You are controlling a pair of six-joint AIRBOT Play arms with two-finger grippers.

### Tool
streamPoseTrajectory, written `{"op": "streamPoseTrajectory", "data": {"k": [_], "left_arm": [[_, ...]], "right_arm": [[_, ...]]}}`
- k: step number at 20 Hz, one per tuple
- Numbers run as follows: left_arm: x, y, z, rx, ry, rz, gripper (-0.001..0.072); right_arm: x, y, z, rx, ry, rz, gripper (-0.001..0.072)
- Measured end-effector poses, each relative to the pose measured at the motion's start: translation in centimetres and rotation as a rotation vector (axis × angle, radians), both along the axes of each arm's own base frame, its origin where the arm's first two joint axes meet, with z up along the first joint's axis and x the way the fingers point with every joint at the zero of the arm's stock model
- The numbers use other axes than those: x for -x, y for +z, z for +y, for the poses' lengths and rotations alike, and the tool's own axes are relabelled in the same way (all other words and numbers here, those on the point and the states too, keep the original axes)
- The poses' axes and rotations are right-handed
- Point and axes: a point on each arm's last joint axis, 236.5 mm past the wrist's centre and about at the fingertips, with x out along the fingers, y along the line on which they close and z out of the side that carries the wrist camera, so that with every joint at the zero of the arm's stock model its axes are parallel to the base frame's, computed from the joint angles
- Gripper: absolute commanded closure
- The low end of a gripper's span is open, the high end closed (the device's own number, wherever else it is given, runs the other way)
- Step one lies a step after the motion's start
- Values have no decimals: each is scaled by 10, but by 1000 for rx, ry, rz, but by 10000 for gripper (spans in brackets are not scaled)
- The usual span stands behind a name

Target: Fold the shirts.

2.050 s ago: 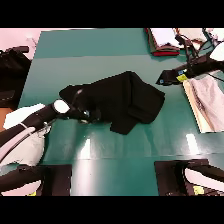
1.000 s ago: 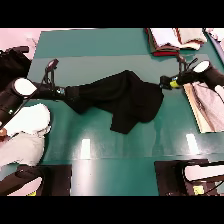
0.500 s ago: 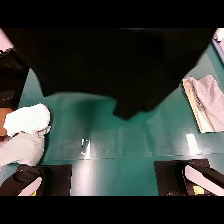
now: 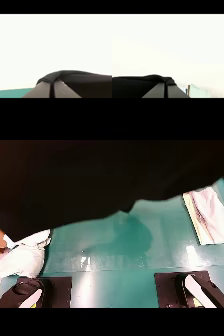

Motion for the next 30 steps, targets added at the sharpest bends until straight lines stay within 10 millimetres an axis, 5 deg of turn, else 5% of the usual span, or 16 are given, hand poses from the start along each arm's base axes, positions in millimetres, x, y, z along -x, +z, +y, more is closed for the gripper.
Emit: {"op": "streamPoseTrajectory", "data": {"k": [2,4,6,11,13,15,16,17,18,23,26,30], "left_arm": [[-28,-24,-5,-25,9,81,682],[-71,-71,-15,-66,13,233,682],[-122,-136,-27,-116,13,421,682],[-220,-337,-56,-228,-4,906,681],[-246,-406,-64,-252,-10,1028,680],[-265,-454,-69,-257,-12,1095,676],[-274,-470,-69,-249,-12,1110,458],[-281,-484,-67,-241,-5,1125,272],[-285,-492,-62,-230,2,1137,271],[-274,-502,-17,-204,41,1245,270],[-228,-510,4,-231,35,1352,270],[-135,-551,10,-227,-1,1515,269]], "right_arm": [[-13,-7,-7,-17,-1,36,701],[-42,-29,-10,-55,33,119,701],[-87,-78,-8,-102,93,278,701],[-193,-272,10,-173,164,802,700],[-217,-352,12,-188,159,989,699],[-232,-408,18,-204,165,1108,698],[-237,-430,18,-208,161,1153,653],[-242,-445,17,-214,154,1175,402],[-246,-456,16,-218,151,1188,305],[-247,-464,14,-259,179,1221,306],[-223,-453,23,-294,254,1242,306],[-176,-447,37,-307,308,1273,306]]}}
